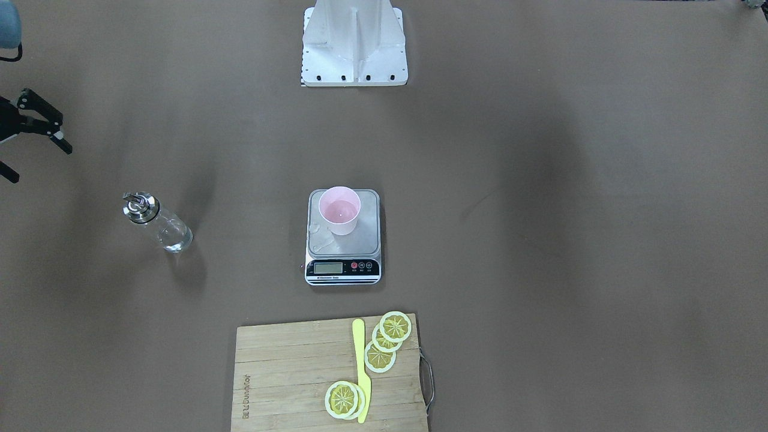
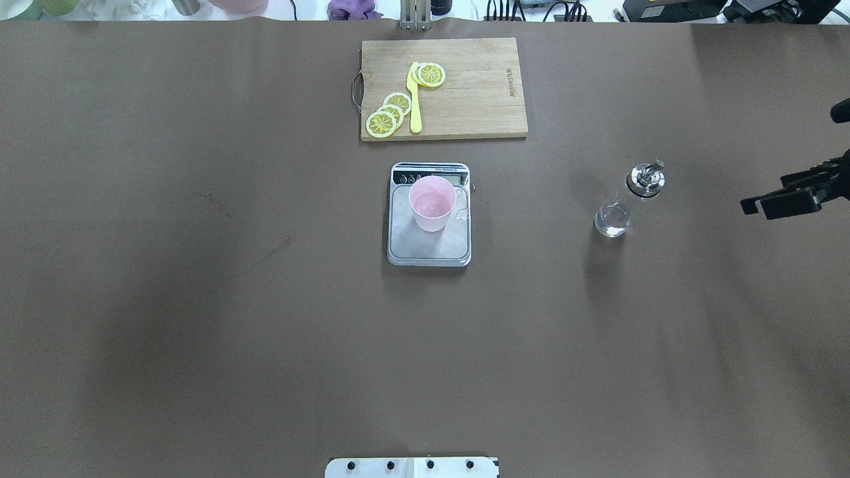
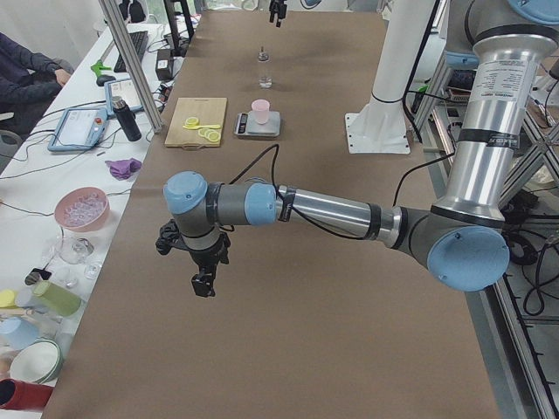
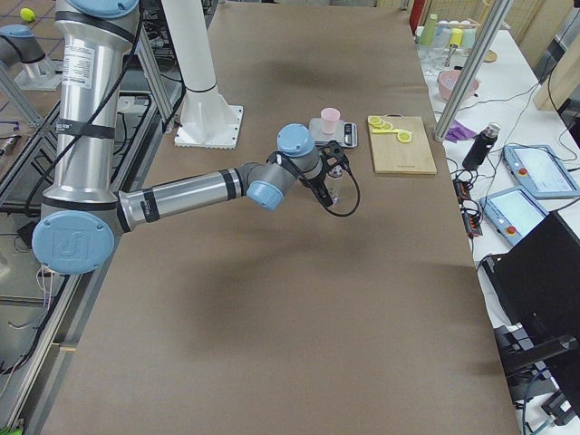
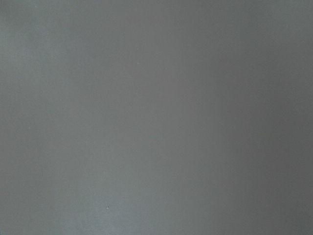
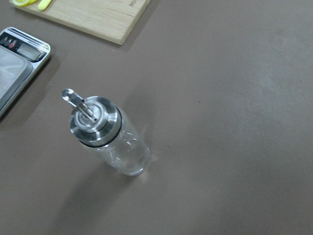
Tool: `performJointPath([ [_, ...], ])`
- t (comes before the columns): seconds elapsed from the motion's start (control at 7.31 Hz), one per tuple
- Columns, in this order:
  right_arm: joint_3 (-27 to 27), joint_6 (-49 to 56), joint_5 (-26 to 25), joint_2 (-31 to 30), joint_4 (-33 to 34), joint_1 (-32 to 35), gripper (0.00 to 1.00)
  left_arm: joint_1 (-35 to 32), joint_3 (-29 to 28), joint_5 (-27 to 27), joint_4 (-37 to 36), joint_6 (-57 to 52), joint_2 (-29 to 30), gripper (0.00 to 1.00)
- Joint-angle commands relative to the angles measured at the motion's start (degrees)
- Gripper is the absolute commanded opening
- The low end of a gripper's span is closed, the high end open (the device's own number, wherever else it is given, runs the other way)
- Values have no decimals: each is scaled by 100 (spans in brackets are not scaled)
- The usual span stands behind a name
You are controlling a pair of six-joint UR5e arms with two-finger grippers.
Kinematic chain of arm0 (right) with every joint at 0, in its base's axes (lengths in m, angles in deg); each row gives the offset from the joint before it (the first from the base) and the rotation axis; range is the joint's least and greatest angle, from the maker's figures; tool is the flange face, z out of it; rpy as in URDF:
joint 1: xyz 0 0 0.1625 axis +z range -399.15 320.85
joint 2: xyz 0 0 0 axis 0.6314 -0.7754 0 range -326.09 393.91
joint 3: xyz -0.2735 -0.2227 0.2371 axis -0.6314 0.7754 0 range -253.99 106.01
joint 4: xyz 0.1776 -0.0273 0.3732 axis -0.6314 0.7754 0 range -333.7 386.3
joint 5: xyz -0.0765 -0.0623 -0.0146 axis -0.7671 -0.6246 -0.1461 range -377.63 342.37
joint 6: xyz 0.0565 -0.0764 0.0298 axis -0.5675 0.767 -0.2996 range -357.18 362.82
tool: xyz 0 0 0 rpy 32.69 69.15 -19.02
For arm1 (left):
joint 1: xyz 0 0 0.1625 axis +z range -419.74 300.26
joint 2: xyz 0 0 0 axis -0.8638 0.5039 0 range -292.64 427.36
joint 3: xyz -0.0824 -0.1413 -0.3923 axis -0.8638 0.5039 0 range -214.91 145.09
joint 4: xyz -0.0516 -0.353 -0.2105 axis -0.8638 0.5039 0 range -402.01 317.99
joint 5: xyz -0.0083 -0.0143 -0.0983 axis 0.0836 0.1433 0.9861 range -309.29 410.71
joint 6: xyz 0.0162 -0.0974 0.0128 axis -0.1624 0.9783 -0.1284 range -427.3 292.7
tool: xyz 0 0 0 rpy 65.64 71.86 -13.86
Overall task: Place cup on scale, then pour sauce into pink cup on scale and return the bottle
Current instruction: 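Move the right gripper toward the glass sauce dispenser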
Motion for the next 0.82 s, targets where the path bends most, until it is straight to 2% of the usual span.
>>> performJointPath([
  [0.0,504,153,-102,8,-1416,-303,99,-5,8,-13,7,9,-18,99],
  [0.27,1531,181,-92,165,-2832,-330,99,-5,8,-13,7,0,-89,99],
  [0.55,2865,137,-101,726,-4255,-356,99,-14,17,-13,7,0,-89,99],
  [0.68,3420,146,-110,1016,-4662,-417,99,-31,17,-13,7,0,-89,99],
])
